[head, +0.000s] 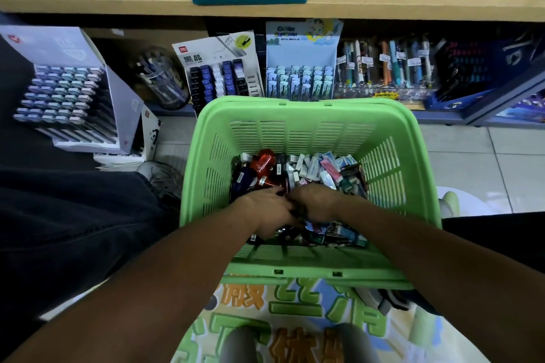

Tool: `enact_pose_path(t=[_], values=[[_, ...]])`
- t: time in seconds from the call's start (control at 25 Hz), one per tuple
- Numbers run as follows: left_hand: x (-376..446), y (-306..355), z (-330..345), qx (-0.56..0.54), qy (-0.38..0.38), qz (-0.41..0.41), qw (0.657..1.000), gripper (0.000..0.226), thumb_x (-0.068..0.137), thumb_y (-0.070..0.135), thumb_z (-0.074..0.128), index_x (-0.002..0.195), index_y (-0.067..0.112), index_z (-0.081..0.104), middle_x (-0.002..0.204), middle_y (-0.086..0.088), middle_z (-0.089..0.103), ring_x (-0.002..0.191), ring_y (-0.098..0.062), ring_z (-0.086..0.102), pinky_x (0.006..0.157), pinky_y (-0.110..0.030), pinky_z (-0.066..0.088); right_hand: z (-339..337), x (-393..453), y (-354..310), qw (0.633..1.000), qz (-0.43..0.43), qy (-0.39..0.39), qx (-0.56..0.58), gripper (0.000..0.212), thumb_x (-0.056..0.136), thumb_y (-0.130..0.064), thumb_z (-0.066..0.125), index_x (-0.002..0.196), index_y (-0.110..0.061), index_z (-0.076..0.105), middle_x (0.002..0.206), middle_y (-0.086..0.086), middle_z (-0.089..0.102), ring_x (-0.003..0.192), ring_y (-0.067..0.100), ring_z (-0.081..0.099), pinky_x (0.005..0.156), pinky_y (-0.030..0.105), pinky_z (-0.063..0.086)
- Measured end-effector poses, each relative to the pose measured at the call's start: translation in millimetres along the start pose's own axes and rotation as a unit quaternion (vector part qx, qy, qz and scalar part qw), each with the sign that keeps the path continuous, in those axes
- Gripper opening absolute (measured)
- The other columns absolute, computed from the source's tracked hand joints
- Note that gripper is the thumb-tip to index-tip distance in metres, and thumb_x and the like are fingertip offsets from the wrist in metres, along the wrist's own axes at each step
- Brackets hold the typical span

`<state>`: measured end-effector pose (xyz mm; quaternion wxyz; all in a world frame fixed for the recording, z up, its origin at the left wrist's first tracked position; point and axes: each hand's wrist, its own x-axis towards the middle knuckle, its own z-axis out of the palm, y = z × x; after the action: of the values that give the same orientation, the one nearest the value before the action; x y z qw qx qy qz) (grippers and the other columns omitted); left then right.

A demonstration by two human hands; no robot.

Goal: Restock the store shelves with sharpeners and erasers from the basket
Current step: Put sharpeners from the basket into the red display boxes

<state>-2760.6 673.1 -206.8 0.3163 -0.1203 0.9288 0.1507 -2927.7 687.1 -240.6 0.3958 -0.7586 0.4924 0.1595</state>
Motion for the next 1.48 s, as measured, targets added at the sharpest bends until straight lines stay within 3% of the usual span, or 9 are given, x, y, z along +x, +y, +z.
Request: enact_pose_path(t=[0.12, 0.24, 0.36, 0.48, 0.6, 0.72, 1.0, 1.2, 1.48], values=[[-11.3, -7.3, 0.2, -0.025, -0.055, -0.022, 0.998, 0.046, 0.087, 0.022, 0.065, 0.131, 0.036, 0.061, 0.134, 0.005, 0.057, 0.132, -0.016, 0.045, 0.122, -0.049, 0.012, 7.9, -0.7, 7.6, 0.992, 0.022, -0.022, -0.120, 0.074, 0.076, -0.011, 0.081, 0.141, -0.025, 0.048, 0.124, 0.008, 0.063, 0.109, 0.029, 0.063, 0.083, 0.033, 0.052], [-25.1, -15.0, 3.3, -0.085, -0.085, -0.057, 0.991, 0.034, 0.085, 0.013, 0.064, 0.115, 0.028, 0.070, 0.121, 0.002, 0.065, 0.122, -0.017, 0.053, 0.119, -0.046, 0.027, -3.5, -3.4, 5.3, 0.983, 0.040, -0.026, -0.178, 0.055, 0.086, -0.009, 0.069, 0.137, -0.023, 0.055, 0.121, 0.008, 0.066, 0.106, 0.026, 0.065, 0.088, 0.035, 0.053], [-28.5, -17.2, -13.9, -0.197, 0.022, -0.134, 0.971, 0.027, 0.086, 0.004, 0.058, 0.107, 0.018, 0.069, 0.105, 0.000, 0.064, 0.099, -0.019, 0.060, 0.094, -0.034, 0.051, -17.5, -1.9, -4.1, 0.977, -0.009, 0.147, -0.157, 0.032, 0.086, -0.011, 0.062, 0.118, -0.019, 0.064, 0.108, 0.004, 0.068, 0.100, 0.024, 0.064, 0.084, 0.040, 0.055], [-18.5, -28.0, -20.8, -0.072, 0.197, -0.182, 0.961, 0.040, 0.086, 0.005, 0.059, 0.125, 0.012, 0.058, 0.127, -0.005, 0.054, 0.122, -0.022, 0.047, 0.105, -0.035, 0.038, -22.6, 11.1, -8.5, 0.958, -0.031, 0.276, -0.073, 0.041, 0.083, -0.010, 0.063, 0.124, -0.006, 0.057, 0.116, 0.014, 0.060, 0.106, 0.033, 0.058, 0.078, 0.040, 0.048], [-13.0, -40.4, -4.4, -0.072, 0.168, -0.242, 0.953, 0.077, 0.086, 0.014, 0.062, 0.154, 0.011, 0.025, 0.161, -0.011, 0.021, 0.150, -0.027, 0.016, 0.122, -0.044, 0.015, -15.9, 23.4, -7.0, 0.969, 0.071, 0.215, -0.103, 0.052, 0.090, -0.023, 0.058, 0.137, -0.004, 0.047, 0.131, 0.016, 0.055, 0.121, 0.035, 0.050, 0.094, 0.040, 0.043], [-4.2, -45.8, 3.6, -0.067, 0.091, -0.227, 0.967, 0.088, 0.089, 0.027, 0.060, 0.160, 0.023, 0.006, 0.167, -0.001, 0.003, 0.154, -0.022, 0.002, 0.123, -0.051, 0.004, -7.2, 20.9, -3.1, 0.960, 0.023, 0.157, -0.230, 0.047, 0.088, -0.032, 0.057, 0.130, -0.012, 0.057, 0.130, 0.006, 0.057, 0.125, 0.029, 0.042, 0.103, 0.044, 0.037], [-5.6, -40.7, 4.2, -0.008, 0.119, -0.252, 0.960, 0.069, 0.089, 0.047, 0.056, 0.149, 0.019, 0.036, 0.155, -0.004, 0.028, 0.138, -0.026, 0.029, 0.108, -0.051, 0.029, -22.3, 9.5, -12.4, 0.972, -0.007, 0.132, -0.192, 0.032, 0.087, -0.026, 0.056, 0.115, -0.012, 0.064, 0.118, 0.007, 0.059, 0.119, 0.029, 0.048, 0.098, 0.041, 0.038], [-18.8, -38.0, 11.4, -0.023, 0.118, -0.235, 0.965, 0.059, 0.089, 0.048, 0.052, 0.139, 0.019, 0.046, 0.158, -0.001, 0.032, 0.140, -0.022, 0.030, 0.106, -0.048, 0.030, -8.5, 28.3, -3.4, 0.977, 0.032, 0.093, -0.190, 0.078, 0.092, -0.032, 0.057, 0.156, -0.006, 0.021, 0.161, 0.013, 0.024, 0.149, 0.029, 0.021, 0.121, 0.048, 0.016], [-17.8, -34.1, 13.0, -0.011, 0.107, -0.248, 0.963, 0.059, 0.091, 0.047, 0.052, 0.139, 0.014, 0.044, 0.142, -0.005, 0.049, 0.136, -0.023, 0.034, 0.109, -0.048, 0.027, -13.2, 21.0, -1.3, 0.955, 0.022, 0.168, -0.242, 0.030, 0.083, -0.016, 0.059, 0.111, -0.016, 0.066, 0.117, 0.006, 0.059, 0.115, 0.030, 0.053, 0.095, 0.043, 0.037]])
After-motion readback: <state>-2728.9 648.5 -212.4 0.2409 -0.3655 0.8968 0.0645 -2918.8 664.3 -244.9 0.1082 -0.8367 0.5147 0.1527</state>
